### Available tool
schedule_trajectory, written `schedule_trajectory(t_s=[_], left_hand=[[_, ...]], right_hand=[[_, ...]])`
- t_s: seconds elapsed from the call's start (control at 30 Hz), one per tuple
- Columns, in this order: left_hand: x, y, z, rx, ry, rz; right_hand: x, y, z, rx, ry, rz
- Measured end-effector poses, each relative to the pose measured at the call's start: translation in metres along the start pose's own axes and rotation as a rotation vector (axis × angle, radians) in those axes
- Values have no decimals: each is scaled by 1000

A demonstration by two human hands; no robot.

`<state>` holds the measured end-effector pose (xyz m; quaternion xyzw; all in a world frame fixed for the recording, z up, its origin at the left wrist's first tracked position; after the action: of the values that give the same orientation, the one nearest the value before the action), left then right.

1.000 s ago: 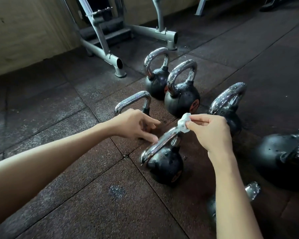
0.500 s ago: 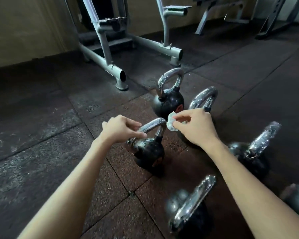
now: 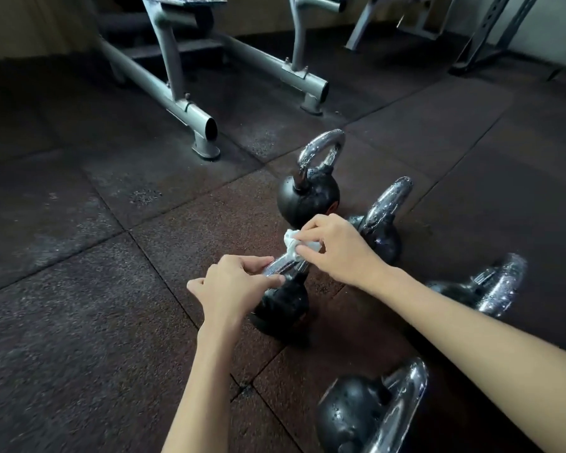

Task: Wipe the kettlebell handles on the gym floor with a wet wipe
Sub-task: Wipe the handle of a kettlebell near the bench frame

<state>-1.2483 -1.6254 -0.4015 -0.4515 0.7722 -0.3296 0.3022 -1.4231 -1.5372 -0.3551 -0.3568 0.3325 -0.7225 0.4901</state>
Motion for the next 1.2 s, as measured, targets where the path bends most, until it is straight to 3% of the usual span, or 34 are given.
schedule_trajectory(t_s=[0.1,0.17,0.33,0.53,0.63,0.7,0.8,0.97,1.1,1.2], left_hand=[[-2,-2,1,5,-8,-7],[-5,-5,1,36,-5,-18],[-10,-8,-1,49,-9,-38],[-8,-5,-3,-4,-36,-46],[-10,-2,-2,5,-30,-72],[-9,-4,-7,102,3,-94],[-5,-11,-18,299,80,-101],[10,-10,-48,419,227,-36],[19,-3,-54,379,263,22],[14,-3,-53,457,304,4]], right_hand=[[-10,12,15,-86,-237,97],[-9,13,11,-66,-277,130],[10,-3,-20,45,-130,-7],[-6,23,0,96,-218,-80],[4,7,-31,123,-40,-206],[7,6,-33,137,-21,-181],[-2,16,-11,156,-161,-127],[1,10,-47,302,41,-200],[-1,13,-44,304,7,-128],[-1,9,-58,389,100,-167]])
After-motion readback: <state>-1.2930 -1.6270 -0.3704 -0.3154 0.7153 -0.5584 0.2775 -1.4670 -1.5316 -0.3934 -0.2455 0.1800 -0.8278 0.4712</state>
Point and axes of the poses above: each hand's wrist, its own x-axis towards the middle knuckle, its own y-axis out of the palm, z = x × y, the point moved 5 cm from there along x, towards the middle knuckle, and after that the axes turned 7 degrees about x, right-handed, at the moved point
